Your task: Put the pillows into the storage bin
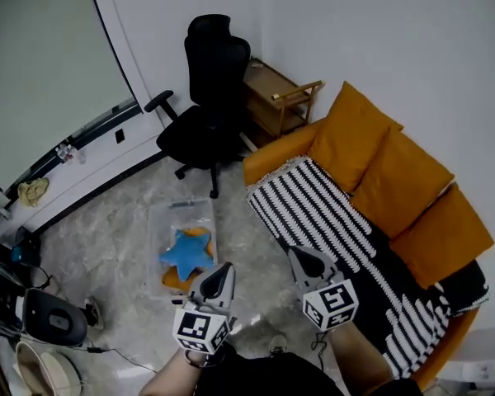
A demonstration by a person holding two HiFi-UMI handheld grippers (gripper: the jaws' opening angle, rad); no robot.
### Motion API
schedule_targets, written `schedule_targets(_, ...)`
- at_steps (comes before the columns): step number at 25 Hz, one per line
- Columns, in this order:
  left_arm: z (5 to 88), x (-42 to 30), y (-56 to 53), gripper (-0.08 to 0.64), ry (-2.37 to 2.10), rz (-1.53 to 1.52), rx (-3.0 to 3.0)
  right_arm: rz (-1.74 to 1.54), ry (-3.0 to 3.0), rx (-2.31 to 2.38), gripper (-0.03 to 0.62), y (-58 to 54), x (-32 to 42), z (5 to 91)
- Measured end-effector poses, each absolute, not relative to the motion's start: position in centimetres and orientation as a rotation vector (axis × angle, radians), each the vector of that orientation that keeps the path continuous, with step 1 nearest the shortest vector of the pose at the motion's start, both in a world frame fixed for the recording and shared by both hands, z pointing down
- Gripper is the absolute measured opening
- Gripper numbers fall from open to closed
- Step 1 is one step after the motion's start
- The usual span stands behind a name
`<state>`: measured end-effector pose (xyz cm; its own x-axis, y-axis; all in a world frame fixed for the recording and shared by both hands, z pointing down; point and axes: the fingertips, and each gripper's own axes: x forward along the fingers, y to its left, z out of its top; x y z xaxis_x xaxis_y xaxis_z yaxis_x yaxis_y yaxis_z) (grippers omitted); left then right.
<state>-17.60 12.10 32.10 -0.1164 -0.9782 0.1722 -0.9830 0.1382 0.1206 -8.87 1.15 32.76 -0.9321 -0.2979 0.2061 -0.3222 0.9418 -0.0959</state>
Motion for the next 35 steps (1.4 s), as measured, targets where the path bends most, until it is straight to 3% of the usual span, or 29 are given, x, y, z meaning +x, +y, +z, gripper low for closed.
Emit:
schedule_targets(8,32.5,-15.0,16.2,0.006,-2.214,0.077,1.909,0.249,-2.903,0.433,0.003,4.4,-7.1,33.1)
schedule_targets(35,35.7,-19.8,33.5,0.006,-2.024,0.056,2.063,0.242,-2.785,0.667,0.003,23.5,-9.7,35.8)
